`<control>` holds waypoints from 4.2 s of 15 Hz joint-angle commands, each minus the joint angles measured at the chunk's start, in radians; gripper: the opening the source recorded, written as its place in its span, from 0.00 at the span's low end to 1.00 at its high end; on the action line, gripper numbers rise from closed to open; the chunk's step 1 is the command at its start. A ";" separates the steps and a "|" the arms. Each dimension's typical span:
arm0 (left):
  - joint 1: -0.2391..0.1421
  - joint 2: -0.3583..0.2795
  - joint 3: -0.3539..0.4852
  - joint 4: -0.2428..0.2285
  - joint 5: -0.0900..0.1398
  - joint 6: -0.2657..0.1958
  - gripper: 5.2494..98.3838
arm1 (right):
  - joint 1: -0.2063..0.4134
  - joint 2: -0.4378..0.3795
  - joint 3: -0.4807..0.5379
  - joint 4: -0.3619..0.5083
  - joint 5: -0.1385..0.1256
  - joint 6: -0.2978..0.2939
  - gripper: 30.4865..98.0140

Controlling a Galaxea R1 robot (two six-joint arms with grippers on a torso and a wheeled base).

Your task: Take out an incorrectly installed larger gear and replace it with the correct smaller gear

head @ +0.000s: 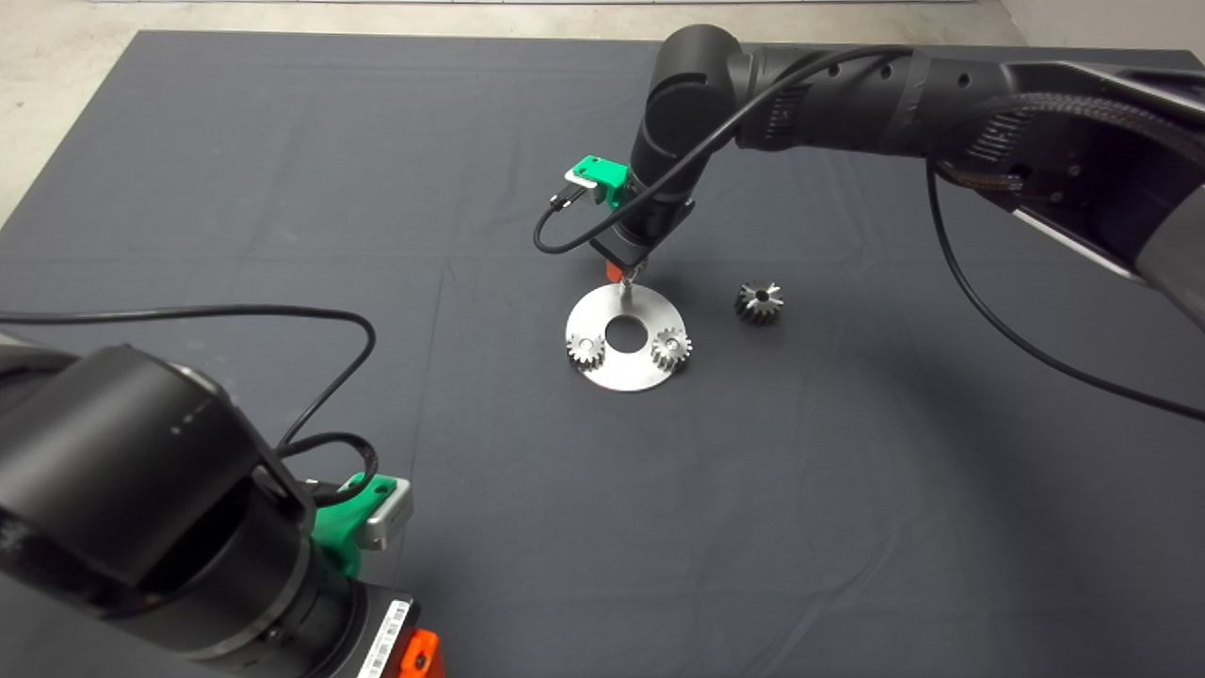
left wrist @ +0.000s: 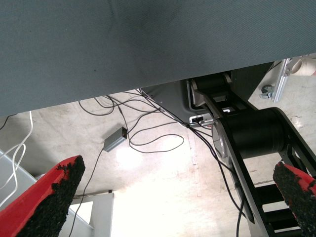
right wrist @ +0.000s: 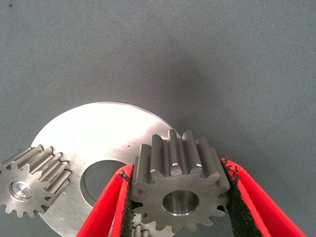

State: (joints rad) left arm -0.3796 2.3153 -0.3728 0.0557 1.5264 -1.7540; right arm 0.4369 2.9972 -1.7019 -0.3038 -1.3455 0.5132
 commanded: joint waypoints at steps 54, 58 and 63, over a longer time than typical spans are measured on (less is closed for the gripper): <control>0.005 -0.003 0.017 -0.014 0.009 -0.005 1.00 | -0.013 0.003 0.024 -0.057 0.005 -0.071 0.20; 0.005 -0.003 0.016 -0.014 0.009 -0.005 1.00 | -0.009 0.003 0.022 -0.057 0.000 -0.071 0.27; 0.005 -0.003 0.016 -0.014 0.009 -0.005 1.00 | 0.051 -0.019 0.044 -0.037 -0.035 -0.067 0.39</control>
State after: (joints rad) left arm -0.3683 2.3157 -0.3728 0.0557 1.5260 -1.7540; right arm 0.4051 2.9951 -1.6832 -0.3357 -1.3485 0.4457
